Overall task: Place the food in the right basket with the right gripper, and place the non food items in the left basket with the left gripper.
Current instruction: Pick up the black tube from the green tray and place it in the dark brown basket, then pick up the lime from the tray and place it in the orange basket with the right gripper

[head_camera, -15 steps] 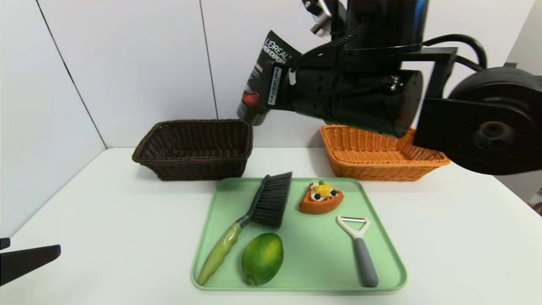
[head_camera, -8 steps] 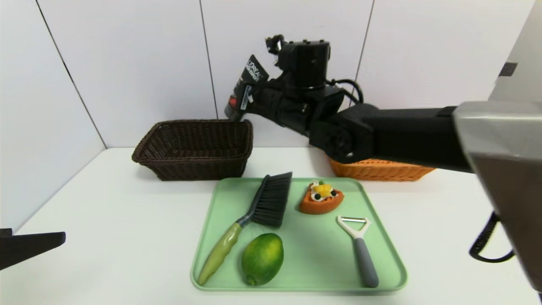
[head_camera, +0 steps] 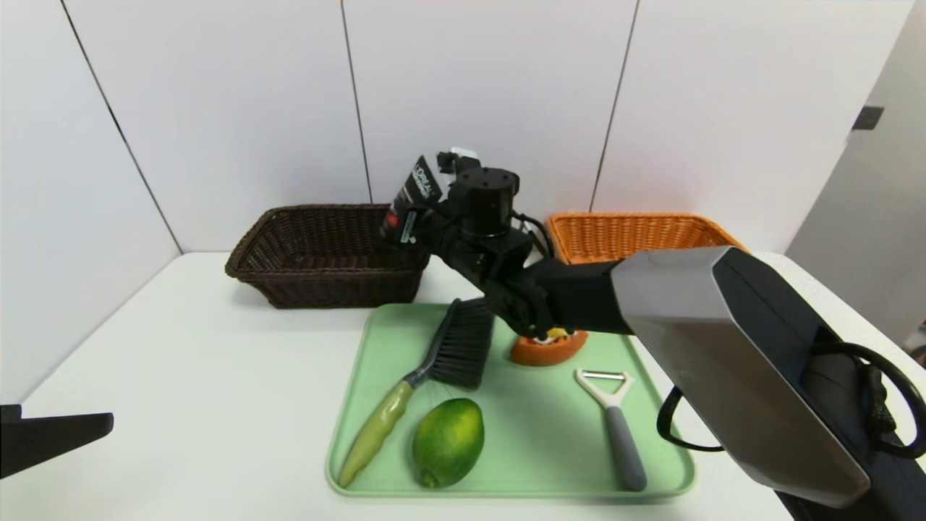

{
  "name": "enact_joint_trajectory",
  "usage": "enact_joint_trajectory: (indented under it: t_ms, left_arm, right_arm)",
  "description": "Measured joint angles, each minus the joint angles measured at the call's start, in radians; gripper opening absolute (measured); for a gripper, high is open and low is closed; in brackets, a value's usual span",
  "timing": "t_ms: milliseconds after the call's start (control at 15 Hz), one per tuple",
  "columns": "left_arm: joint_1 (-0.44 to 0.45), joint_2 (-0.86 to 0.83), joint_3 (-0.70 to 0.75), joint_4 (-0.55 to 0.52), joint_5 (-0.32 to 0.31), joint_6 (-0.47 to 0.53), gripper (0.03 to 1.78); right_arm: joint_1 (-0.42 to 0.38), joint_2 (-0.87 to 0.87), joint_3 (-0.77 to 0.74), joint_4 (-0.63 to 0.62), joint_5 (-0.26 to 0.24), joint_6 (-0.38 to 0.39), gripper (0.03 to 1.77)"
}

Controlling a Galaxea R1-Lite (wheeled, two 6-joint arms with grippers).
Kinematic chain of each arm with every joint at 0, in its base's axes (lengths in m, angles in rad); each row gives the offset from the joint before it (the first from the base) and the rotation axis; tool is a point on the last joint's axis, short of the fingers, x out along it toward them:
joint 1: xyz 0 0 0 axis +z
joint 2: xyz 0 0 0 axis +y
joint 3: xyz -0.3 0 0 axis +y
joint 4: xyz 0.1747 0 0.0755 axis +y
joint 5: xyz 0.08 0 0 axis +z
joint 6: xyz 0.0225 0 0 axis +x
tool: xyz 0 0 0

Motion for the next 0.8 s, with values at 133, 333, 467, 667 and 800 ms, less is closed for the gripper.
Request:
enact_joint_trajectory:
  t_ms: [133, 333, 467, 667, 800]
  left_arm:
    - [0.0, 0.0, 0.0, 0.002, 0.0, 0.0, 1.69]
    - [0.0, -0.002, -0.001, 0.004, 0.0, 0.002, 1.69]
    - [0.0, -0.004, -0.001, 0.006, 0.0, 0.004, 1.69]
    - [-0.001, -0.009, -0.001, 0.005, -0.001, 0.007, 1.69]
    - [-0.005, -0.018, 0.001, 0.005, -0.005, 0.007, 1.69]
  right_arm:
    - [0.0, 0.013, -0.001, -0.002, 0.007, -0.001, 0.78]
    - [0.001, 0.018, 0.0, -0.001, 0.003, -0.001, 1.07]
    - [0.006, 0.001, 0.0, 0.0, -0.004, -0.001, 1.22]
    - [0.018, -0.086, 0.001, 0.024, -0.023, -0.009, 1.38]
    - [0.042, -0.186, 0.004, 0.105, -0.049, -0.022, 1.45]
